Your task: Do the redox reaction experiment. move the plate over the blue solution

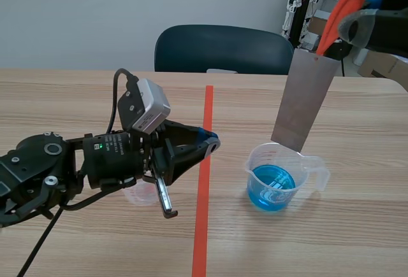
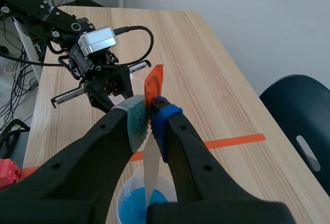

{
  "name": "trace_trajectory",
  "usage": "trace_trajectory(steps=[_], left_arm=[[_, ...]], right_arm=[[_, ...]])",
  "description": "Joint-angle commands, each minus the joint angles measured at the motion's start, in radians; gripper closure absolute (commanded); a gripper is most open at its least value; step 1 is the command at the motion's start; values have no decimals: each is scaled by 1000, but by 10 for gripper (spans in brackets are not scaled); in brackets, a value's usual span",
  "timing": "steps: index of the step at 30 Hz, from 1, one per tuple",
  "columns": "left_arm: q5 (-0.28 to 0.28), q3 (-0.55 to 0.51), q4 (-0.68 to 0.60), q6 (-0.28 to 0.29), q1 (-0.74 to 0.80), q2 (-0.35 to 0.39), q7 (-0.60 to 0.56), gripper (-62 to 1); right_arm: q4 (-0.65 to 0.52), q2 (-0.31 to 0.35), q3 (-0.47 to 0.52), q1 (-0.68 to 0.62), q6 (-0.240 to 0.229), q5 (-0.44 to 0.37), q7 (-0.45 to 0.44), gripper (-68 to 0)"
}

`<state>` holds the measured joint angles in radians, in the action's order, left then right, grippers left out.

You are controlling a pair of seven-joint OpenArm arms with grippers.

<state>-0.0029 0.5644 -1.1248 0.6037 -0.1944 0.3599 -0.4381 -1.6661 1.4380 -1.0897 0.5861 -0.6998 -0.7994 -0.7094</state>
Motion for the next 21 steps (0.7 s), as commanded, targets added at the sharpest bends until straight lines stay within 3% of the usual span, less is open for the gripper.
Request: trace_trajectory(steps=[1, 12, 21], left_arm=[[-12, -2, -14, -2, -24, -9, -17, -51], [1, 1, 18, -2, -59, -36, -14, -51], [50, 33, 60, -1, -86, -66, -36, -51]], right_arm=[[-5, 17, 2, 7, -1, -15, -23, -2], [-5, 17, 2, 7, -1, -16, -24, -2], [-5, 17, 2, 7, -1, -16, -27, -2]])
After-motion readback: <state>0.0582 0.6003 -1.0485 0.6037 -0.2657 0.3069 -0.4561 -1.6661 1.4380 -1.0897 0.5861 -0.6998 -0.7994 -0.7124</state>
